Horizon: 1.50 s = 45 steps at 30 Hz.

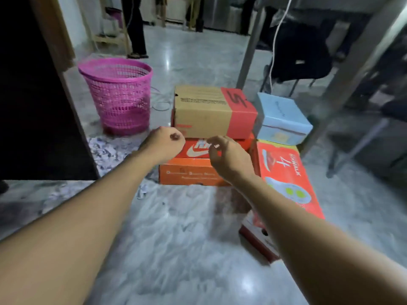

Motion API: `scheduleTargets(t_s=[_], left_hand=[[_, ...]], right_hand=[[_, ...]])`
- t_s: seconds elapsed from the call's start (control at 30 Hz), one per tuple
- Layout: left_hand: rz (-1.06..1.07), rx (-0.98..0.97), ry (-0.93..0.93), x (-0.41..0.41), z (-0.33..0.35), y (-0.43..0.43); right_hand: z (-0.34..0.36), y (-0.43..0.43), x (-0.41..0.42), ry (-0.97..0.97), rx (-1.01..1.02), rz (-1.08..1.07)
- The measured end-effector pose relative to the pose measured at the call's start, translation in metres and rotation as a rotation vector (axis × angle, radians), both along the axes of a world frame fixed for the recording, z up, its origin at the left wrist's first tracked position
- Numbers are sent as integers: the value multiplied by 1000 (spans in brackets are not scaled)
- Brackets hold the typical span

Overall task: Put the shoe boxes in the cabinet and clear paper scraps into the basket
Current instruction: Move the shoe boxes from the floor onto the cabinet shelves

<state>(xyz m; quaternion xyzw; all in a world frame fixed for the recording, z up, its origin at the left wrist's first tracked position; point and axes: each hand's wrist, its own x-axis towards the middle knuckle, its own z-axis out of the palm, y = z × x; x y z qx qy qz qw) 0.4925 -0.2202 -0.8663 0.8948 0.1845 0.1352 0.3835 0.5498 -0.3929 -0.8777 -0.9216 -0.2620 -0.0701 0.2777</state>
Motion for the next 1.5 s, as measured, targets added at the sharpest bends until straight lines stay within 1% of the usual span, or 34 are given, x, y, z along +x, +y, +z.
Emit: scheduleTargets(t_s=[0.13,0.3,0.37,0.43,0.53,0.6,0.67,0.7,0.73,0.77,0.8,0.83,0.87,0.97,1.1,1.17,1.23,1.37,1.5], left_hand=[[-141,-133,63,49,-22,-85],[-210,-337,215,83,-80,-172],[-208,-429,269,86,-103,-197],[-194,-519,289,87,-121,-217],[-202,-630,253,86,-139,-236],[-202,-653,198,88,-147,-239],[-211,-690,200,93,-151,-232],[-238,-705,223,95,-154,-226],[-276,-704,246,97,-155,-220],[-312,-705,272,99,-157,-214],[-337,-710,287,100,-158,-210],[-354,-722,286,102,-159,-209],[-354,-733,280,102,-159,-209],[-318,-786,282,107,-165,-210],[-332,-883,378,111,-172,-209],[-309,-896,445,112,-175,-209],[-274,-909,487,110,-176,-211],[-233,-912,471,98,-176,-210],[-259,-897,503,67,-177,-203]], right_hand=[[-30,-85,24,28,-40,-210],[-67,-163,51,207,-101,-549],[-77,-187,55,259,-134,-662],[-88,-210,60,367,-123,-739],[-101,-231,62,540,21,-709],[-106,-239,60,530,38,-684],[-109,-249,58,472,34,-703],[-111,-256,57,471,94,-723],[-114,-263,58,502,210,-732],[-118,-271,58,559,369,-724],[-123,-278,58,643,518,-710],[-127,-284,57,743,623,-692],[-133,-290,57,835,666,-667],[-153,-297,56,1018,727,-615],[-176,-290,57,1154,863,-552],[-180,-280,57,1168,896,-468],[-179,-271,56,1155,912,-458],[-171,-263,45,1095,886,-470],[-161,-264,21,1055,892,-389]])
